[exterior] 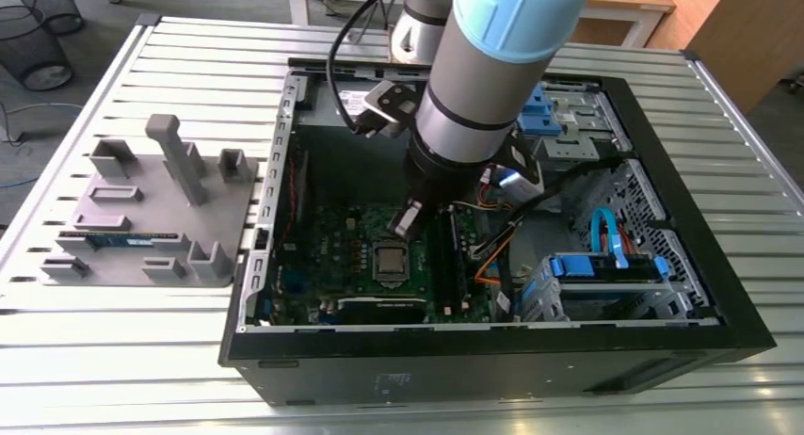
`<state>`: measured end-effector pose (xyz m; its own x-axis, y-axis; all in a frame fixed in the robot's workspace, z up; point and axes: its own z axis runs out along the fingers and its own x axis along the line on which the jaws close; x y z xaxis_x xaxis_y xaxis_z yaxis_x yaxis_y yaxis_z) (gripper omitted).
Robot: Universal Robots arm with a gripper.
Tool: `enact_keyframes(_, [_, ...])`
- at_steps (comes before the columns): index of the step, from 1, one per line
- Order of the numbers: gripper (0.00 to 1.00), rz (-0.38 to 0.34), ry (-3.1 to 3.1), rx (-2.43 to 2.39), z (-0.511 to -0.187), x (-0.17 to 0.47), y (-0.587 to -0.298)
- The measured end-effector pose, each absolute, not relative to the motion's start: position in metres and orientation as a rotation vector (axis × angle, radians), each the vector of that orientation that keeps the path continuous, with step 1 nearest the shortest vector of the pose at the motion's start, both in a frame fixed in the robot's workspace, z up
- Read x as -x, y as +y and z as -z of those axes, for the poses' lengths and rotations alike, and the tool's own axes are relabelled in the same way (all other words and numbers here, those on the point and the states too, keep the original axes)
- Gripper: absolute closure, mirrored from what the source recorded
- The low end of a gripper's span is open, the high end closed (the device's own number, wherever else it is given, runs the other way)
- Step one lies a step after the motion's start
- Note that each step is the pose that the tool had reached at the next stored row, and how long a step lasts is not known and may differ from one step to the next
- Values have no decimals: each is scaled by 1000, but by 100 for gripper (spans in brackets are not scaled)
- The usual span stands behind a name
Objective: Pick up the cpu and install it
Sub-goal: 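Install the first cpu locking lever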
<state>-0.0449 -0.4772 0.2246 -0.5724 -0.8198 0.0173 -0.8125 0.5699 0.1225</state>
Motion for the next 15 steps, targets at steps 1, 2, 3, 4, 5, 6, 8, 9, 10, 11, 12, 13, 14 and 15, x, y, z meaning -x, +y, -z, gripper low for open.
enact_keyframes(1, [89,154,-2719,-1416,-224,45,-477])
enact_keyframes(2, [89,152,-2718,-1415,-222,45,-477])
enact_keyframes(3, [89,150,-2718,-1415,-222,45,-477])
enact_keyframes(4, [89,148,-2717,-1414,-221,45,-477])
enact_keyframes(5, [89,145,-2717,-1414,-220,45,-477])
enact_keyframes(6, [89,141,-2716,-1413,-219,45,-477])
enact_keyframes(8, [89,134,-2714,-1412,-218,45,-477])
enact_keyframes(9, [89,130,-2713,-1411,-217,45,-477])
enact_keyframes(10, [89,126,-2712,-1410,-217,45,-477])
enact_keyframes(11, [89,121,-2711,-1409,-217,45,-478])
enact_keyframes(12, [89,116,-2710,-1409,-217,45,-478])
enact_keyframes(13, [89,113,-2709,-1408,-216,45,-478])
enact_keyframes(14, [89,109,-2708,-1407,-216,45,-479])
enact_keyframes(15, [89,106,-2708,-1406,-216,45,-479])
